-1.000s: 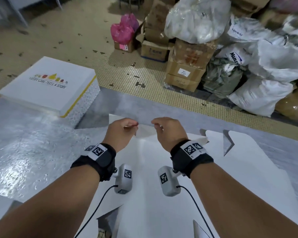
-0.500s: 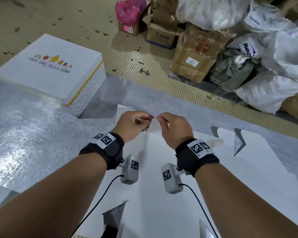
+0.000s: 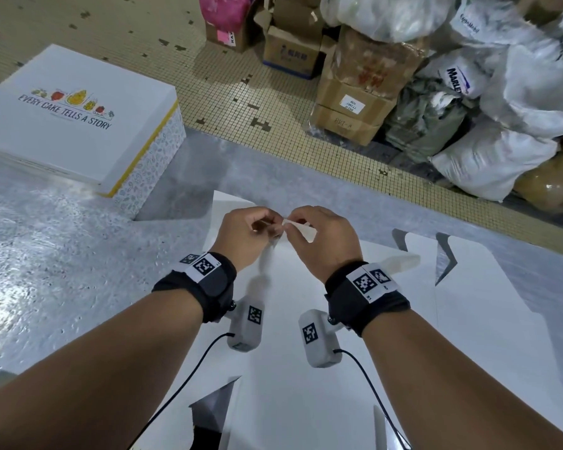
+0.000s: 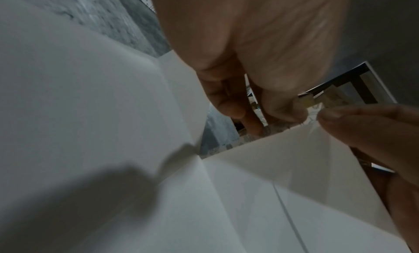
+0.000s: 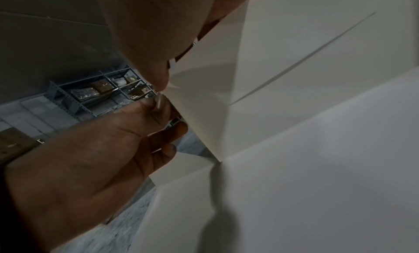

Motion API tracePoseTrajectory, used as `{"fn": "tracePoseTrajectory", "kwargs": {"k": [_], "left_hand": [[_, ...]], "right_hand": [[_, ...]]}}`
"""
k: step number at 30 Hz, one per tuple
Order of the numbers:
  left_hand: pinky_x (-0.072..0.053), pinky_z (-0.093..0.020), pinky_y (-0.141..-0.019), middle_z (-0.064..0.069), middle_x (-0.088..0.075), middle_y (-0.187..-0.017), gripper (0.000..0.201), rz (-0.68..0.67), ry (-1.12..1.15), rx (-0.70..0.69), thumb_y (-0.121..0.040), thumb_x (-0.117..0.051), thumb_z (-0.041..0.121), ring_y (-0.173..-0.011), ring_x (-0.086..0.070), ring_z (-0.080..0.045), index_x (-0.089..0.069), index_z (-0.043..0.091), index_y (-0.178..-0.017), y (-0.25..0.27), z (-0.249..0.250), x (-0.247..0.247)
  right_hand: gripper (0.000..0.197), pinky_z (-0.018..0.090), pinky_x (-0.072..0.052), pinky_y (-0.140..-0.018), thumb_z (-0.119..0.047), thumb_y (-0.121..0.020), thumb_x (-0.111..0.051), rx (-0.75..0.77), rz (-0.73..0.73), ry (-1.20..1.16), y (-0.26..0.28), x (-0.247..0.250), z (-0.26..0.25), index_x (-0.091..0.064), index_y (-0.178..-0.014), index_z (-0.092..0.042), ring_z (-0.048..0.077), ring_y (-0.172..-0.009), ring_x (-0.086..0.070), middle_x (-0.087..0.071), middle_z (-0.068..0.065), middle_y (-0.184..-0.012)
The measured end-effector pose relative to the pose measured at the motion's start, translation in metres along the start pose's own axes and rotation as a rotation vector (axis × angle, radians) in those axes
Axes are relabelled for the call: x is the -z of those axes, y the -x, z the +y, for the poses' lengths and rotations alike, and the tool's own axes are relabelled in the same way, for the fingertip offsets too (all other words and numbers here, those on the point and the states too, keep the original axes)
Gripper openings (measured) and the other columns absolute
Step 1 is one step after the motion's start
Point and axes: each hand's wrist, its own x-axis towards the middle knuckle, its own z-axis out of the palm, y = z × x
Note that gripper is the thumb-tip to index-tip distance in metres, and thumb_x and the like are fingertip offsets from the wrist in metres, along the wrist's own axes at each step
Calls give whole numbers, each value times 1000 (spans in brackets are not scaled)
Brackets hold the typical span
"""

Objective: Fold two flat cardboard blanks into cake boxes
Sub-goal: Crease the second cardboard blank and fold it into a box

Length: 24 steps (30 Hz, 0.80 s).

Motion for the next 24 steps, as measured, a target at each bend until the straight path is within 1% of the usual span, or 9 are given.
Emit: {"fn": "tracePoseTrajectory", "kwargs": {"k": [2, 4, 8, 10, 12, 14, 17, 21, 24], "left_hand": [[-51, -20, -66, 11, -69, -68, 30, -3, -27, -5, -86, -73, 5, -67, -64, -6, -69, 32, -73, -2, -5, 0], [-48, -17, -65, 8, -69, -68, 31, -8, -37, -1, -86, -71, 3, -65, -62, -5, -67, 31, -73, -4, -5, -1], [-50, -17, -60, -11, -68, -64, 27, 2, 1, -21, -86, -64, -8, -55, -59, -13, -67, 14, -71, -6, 1, -6], [-51, -20, -62, -16, -67, -64, 22, -2, 26, -24, -87, -64, -7, -55, -58, -17, -67, 9, -72, -7, -1, -7], [-51, -20, -64, -11, -68, -64, 24, -4, 7, -31, -84, -64, -8, -58, -60, -15, -69, 12, -73, -8, -8, -7], [-49, -14, -67, 3, -70, -65, 27, -1, -51, -15, -82, -65, -9, -60, -62, -6, -72, 16, -78, -6, -17, -8], [-45, -10, -65, 9, -70, -65, 22, 41, -70, 8, -82, -67, -7, -58, -61, 2, -73, 14, -81, -4, -24, -14], [-51, -19, -64, 7, -71, -66, 19, 87, -112, -13, -80, -69, -4, -64, -67, -7, -74, 15, -77, -10, -26, -20], [-50, -18, -61, 6, -71, -66, 19, 77, -96, -21, -81, -68, -2, -58, -64, -7, -73, 16, -78, -5, -28, -18]], "right_hand": [[25, 42, -54, -80, -44, -86, -62, 9, 4, -6, 0, -1, -1, -71, -97, -24, 13, -85, -65, -72, -9, -94], [21, 41, -55, -81, -40, -87, -65, 7, -7, -7, -1, -2, 0, -72, -97, -23, 10, -87, -66, -73, -9, -95], [10, 36, -55, -78, -30, -91, -65, -3, -13, -17, -5, -3, 3, -72, -93, -23, 8, -85, -66, -73, -10, -91], [9, 35, -55, -79, -30, -92, -65, -27, -13, -34, -8, -5, 6, -72, -93, -24, 8, -86, -66, -73, -10, -91], [8, 35, -55, -80, -29, -93, -65, -45, -21, -47, -10, -4, 7, -72, -93, -24, 8, -87, -66, -73, -10, -92], [8, 33, -55, -81, -28, -93, -66, -51, -26, -53, -11, -3, 7, -72, -94, -23, 8, -89, -66, -73, -9, -93], [7, 30, -54, -81, -27, -93, -65, -38, -31, -45, -9, -2, 5, -72, -93, -23, 5, -89, -65, -73, -10, -92], [8, 32, -54, -81, -30, -93, -64, -49, -40, -50, -9, -3, 6, -70, -91, -25, 4, -89, -64, -72, -12, -90], [8, 33, -54, -82, -30, -94, -63, -57, -42, -60, -11, -3, 7, -70, -91, -26, 5, -90, -65, -72, -12, -91]]}}
